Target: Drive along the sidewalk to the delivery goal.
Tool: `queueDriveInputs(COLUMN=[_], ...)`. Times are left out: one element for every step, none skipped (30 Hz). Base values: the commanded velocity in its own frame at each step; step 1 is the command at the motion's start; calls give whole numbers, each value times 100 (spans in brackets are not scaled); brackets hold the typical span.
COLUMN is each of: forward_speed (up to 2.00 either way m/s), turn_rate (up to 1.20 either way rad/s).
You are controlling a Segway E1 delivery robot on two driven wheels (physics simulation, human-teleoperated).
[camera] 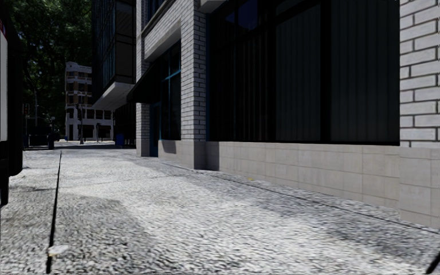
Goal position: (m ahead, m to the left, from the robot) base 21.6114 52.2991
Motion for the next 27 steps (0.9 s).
queueDriveInputs(forward_speed=[200,200,200,200,200,200,200,200,200,200,200,200,200,200,200,200,200,200,200,200,200,200,200,200,200,200,200], turn_rate=[50,64,64,71,72,73,73,72,72,72,72,72,72,72,72,72,72,72,72,72,72,72,72,72,72,72,72])
